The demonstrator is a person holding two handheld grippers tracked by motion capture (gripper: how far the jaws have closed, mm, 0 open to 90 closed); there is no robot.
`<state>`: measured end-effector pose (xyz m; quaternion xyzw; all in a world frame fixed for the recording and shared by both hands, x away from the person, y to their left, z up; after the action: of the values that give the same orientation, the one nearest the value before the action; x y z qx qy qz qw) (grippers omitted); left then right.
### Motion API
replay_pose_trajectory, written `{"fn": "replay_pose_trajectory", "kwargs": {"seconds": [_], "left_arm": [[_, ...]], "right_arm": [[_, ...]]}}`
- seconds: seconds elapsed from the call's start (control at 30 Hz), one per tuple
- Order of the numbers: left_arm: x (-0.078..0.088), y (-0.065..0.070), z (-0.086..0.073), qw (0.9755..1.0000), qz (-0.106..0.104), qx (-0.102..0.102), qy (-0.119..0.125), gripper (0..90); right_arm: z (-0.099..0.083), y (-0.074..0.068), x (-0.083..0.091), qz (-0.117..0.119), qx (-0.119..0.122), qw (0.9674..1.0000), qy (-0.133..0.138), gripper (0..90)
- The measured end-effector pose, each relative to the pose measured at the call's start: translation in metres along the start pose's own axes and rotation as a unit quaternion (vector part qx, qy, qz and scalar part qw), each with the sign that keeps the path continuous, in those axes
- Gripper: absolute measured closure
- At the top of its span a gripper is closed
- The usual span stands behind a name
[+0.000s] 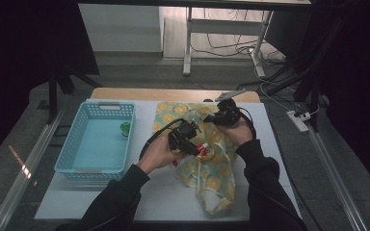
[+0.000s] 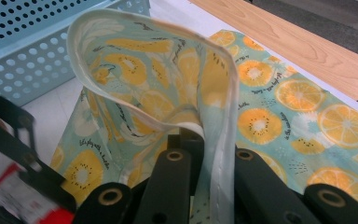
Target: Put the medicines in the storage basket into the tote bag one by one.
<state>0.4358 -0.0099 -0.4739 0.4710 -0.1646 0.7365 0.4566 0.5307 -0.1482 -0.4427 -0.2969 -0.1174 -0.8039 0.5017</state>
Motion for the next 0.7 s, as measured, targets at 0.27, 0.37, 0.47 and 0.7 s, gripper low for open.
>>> {"fn": "replay_pose_trajectory", "kwargs": {"seconds": [0.27, 0.37, 0.47, 0.7], "left_arm": [[-0.023, -0.004, 0.007, 0.9997, 0.013, -0.005, -0.019, 71.6], [-0.028, -0.007, 0.009, 0.9997, 0.014, -0.005, -0.019, 71.6], [-0.033, -0.008, 0.012, 0.9997, 0.017, -0.008, -0.015, 71.5], [-0.045, -0.012, 0.019, 0.9988, 0.043, -0.013, -0.018, 71.4]], "right_arm": [[0.000, 0.000, -0.001, 0.000, -0.001, 1.0000, 0.000, 90.0], [0.000, 0.000, -0.001, -0.001, 0.000, 1.0000, 0.000, 90.0], [-0.001, 0.000, -0.002, -0.002, -0.001, 1.0000, -0.002, 90.0], [-0.001, 0.001, -0.003, -0.004, -0.002, 1.0000, -0.002, 90.0]]}}
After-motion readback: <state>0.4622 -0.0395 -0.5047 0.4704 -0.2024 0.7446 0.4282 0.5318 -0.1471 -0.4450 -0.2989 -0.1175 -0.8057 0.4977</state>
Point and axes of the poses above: each handheld gripper's, and its own axes: x roughly backward along the jaws, z roughly out of its top, y roughly to its right, the point moved 3 cm from there along -x, roughly forward along the jaws, and after that the axes turned 3 degrees about y, right-handed, at the moved point
